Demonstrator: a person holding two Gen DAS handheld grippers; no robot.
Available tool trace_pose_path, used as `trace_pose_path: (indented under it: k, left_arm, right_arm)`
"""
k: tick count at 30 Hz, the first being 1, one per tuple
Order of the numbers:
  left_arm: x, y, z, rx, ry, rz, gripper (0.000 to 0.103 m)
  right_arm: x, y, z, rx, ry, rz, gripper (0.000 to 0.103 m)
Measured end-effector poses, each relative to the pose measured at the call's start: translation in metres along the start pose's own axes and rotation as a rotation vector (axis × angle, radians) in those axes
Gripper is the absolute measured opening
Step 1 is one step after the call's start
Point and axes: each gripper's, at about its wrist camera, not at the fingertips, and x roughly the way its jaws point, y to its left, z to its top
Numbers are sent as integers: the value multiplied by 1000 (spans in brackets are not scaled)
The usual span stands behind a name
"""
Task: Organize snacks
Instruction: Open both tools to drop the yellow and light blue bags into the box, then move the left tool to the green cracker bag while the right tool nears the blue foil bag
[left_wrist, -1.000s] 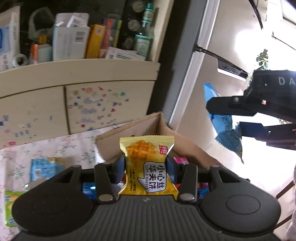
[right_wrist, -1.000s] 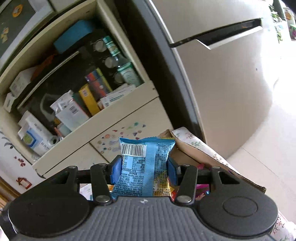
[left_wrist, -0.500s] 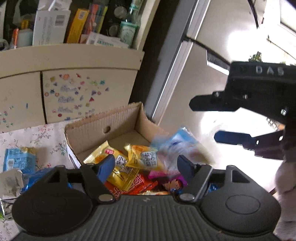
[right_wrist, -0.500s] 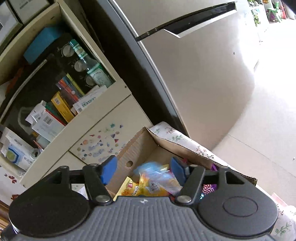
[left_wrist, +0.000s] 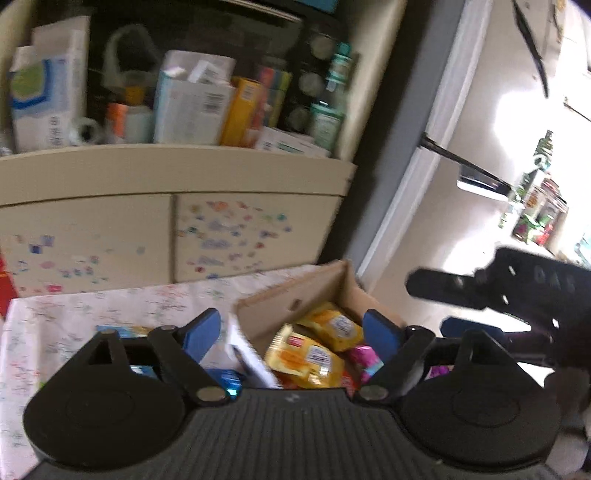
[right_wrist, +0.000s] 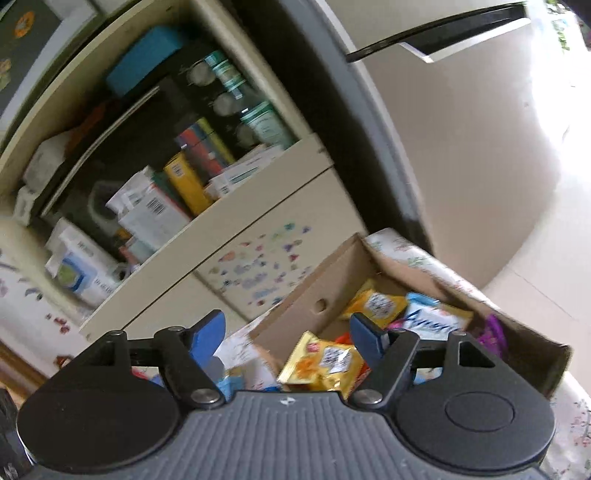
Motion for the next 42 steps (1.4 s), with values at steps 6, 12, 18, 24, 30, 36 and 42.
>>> trace_pose_path:
  k: [6,12,18,24,30,36,42]
  left_arm:
    - [-13,30,7,-35,-2,65,86]
    - [-25,60,7,-54,19,120,87]
    - [-33,100,1,-78,52,190,89]
    - [-30,137,-12,-127,127,234,89]
    - [-18,155,-30,-77,191,273,89]
    - [6,172,-52,-89,276,277,89]
    - [25,180,-63,-52,311,304,89]
  right_arm:
    - [11,12,-8,-7,69,78,80]
    - [27,28,-21,-35,148,121,83]
    - [48,45,-39,-100,233,129,84]
    - [74,50,-53,-90,313,119,85]
    - [96,53,-64,-100,355,77,85]
    - [110,56,-71,-137,354,20,87]
    - [122,57,-76,-138,367,3,89]
